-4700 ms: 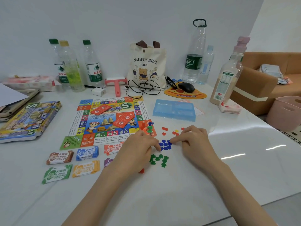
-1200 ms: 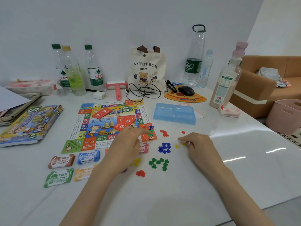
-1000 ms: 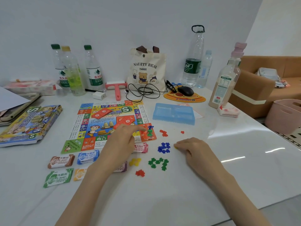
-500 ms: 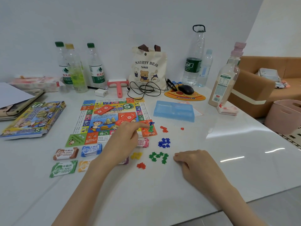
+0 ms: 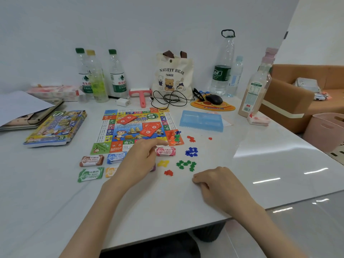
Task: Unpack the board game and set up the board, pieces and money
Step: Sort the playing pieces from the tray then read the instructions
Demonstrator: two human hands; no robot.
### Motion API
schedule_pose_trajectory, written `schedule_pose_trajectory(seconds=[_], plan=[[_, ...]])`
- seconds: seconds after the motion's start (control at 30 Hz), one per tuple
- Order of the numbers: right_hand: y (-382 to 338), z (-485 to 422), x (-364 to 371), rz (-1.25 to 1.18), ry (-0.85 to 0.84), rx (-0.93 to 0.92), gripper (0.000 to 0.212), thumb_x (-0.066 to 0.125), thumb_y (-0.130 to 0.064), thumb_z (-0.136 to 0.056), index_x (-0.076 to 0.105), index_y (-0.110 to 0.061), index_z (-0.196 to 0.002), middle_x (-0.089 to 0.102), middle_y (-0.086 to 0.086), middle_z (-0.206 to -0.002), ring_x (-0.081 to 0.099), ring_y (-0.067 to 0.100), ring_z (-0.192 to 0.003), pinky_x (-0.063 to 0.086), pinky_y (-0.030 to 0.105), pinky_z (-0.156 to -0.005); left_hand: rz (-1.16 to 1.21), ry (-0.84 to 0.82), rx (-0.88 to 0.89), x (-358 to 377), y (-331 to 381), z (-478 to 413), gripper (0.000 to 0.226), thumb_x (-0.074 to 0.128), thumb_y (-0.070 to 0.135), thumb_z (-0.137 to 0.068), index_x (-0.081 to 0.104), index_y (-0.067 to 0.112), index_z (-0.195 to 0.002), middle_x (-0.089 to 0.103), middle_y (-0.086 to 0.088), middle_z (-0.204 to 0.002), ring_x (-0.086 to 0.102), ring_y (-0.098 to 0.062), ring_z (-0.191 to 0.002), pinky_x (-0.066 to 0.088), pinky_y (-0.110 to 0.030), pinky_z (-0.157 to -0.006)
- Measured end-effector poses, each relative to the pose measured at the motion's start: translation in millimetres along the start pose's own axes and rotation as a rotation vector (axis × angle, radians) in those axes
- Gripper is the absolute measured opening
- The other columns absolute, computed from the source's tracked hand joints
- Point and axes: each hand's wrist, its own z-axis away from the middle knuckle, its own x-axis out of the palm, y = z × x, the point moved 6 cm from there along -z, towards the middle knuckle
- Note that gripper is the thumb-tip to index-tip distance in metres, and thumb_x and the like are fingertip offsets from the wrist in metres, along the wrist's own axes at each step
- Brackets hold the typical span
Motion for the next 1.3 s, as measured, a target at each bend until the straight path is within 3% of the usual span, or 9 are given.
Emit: schedule_pose_trajectory(seconds=[0.1, 0.3, 0.4, 0.5, 0.57, 0.77, 0.93, 1.2, 1.3], plan=[[-13.9, 4.8, 3.8, -0.034, -0.038, -0.026, 0.036, 0.036, -0.021, -0.084, 0.071, -0.013, -0.087, 0.073, 0.003, -0.091, 0.067, 0.026, -0.083, 0.053, 0.038, -0.075, -0.002, 0.004, -0.006, -5.1, -4.0, 9.0, 0.044, 0.04, 0.0, -0.095, 0.064, 0.027, -0.12, 0.061, 0.004, -0.121, 0.051, -0.012, -0.112, 0.043, -0.027, -0.088], [-52.3, 5.6, 10.1, -0.111, -0.042, -0.156, 0.035, 0.037, -0.02, -0.086, 0.071, -0.012, -0.092, 0.073, 0.002, -0.095, 0.068, 0.025, -0.09, 0.054, 0.04, -0.074, -0.001, 0.04, -0.004, -20.3, -10.3, 24.4, 0.044, 0.041, -0.004, -0.094, 0.066, 0.024, -0.117, 0.061, 0.008, -0.108, 0.054, -0.012, -0.099, 0.038, -0.015, -0.075], [-73.4, 2.9, 7.4, -0.175, 0.001, -0.235, 0.03, 0.046, -0.014, -0.085, 0.074, -0.012, -0.097, 0.074, -0.002, -0.099, 0.07, 0.023, -0.089, 0.058, 0.039, -0.071, -0.025, 0.056, -0.012, -27.5, -16.6, 29.8, 0.043, 0.042, -0.002, -0.095, 0.066, 0.026, -0.117, 0.061, 0.008, -0.114, 0.051, -0.009, -0.106, 0.037, -0.021, -0.08], [-85.1, -4.6, 10.4, -0.257, -0.035, -0.27, 0.036, 0.044, -0.012, -0.088, 0.071, -0.011, -0.112, 0.069, 0.0, -0.119, 0.065, 0.022, -0.108, 0.053, 0.039, -0.092, -0.016, 0.084, -0.04, -35.8, -25.6, 35.2, 0.044, 0.042, -0.003, -0.094, 0.066, 0.026, -0.116, 0.061, 0.006, -0.108, 0.053, -0.017, -0.103, 0.043, -0.031, -0.083], [-85.8, -8.7, 7.5, -0.313, -0.032, -0.251, 0.041, 0.039, -0.016, -0.089, 0.07, -0.012, -0.116, 0.065, -0.002, -0.125, 0.059, 0.015, -0.119, 0.041, 0.026, -0.106, -0.028, 0.098, -0.052, -40.8, -31.3, 38.5, 0.045, 0.042, -0.003, -0.093, 0.066, 0.028, -0.116, 0.059, 0.004, -0.105, 0.051, -0.015, -0.102, 0.042, -0.033, -0.083], [-47.2, -24.0, -1.1, -0.286, 0.127, -0.037, 0.041, 0.042, -0.005, -0.087, 0.071, -0.013, -0.114, 0.068, 0.001, -0.119, 0.06, 0.018, -0.117, 0.042, 0.028, -0.103, -0.074, 0.102, -0.026, -42.6, -34.2, 50.4, 0.044, 0.046, -0.004, -0.09, 0.068, 0.026, -0.113, 0.059, 0.011, -0.102, 0.051, -0.012, -0.104, 0.044, -0.031, -0.085], [-41.6, -31.2, 13.6, -0.084, 0.081, -0.123, 0.041, 0.053, 0.003, -0.087, 0.071, -0.021, -0.116, 0.071, -0.011, -0.111, 0.054, 0.022, -0.109, 0.037, 0.029, -0.089, -0.173, 0.045, 0.117, -26.0, -12.7, 67.1, 0.035, 0.051, 0.004, -0.091, 0.072, 0.025, -0.108, 0.066, 0.014, -0.101, 0.05, -0.012, -0.099, 0.043, -0.028, -0.085], [-40.8, -21.5, 7.8, 0.009, 0.205, -0.101, 0.049, 0.032, -0.016, -0.081, 0.076, -0.031, -0.096, 0.073, -0.001, -0.09, 0.063, 0.023, -0.097, 0.044, 0.037, -0.087, -0.333, -0.062, 0.26, -0.6, -4.5, 85.9, 0.037, 0.044, 0.035, -0.087, 0.074, 0.027, -0.107, 0.071, 0.017, -0.107, 0.057, -0.012, -0.095, 0.047, -0.024, -0.081], [-37.7, -16.9, 4.6, 0.026, 0.256, -0.071, 0.042, 0.044, -0.01, -0.078, 0.077, -0.032, -0.091, 0.073, 0.0, -0.087, 0.065, 0.023, -0.095, 0.034, 0.031, -0.091, -0.372, -0.12, 0.21, -0.3, -4.5, 90.4, 0.054, 0.029, 0.051, -0.087, 0.068, 0.032, -0.119, 0.064, 0.023, -0.12, 0.052, -0.008, -0.109, 0.047, -0.028, -0.091]])
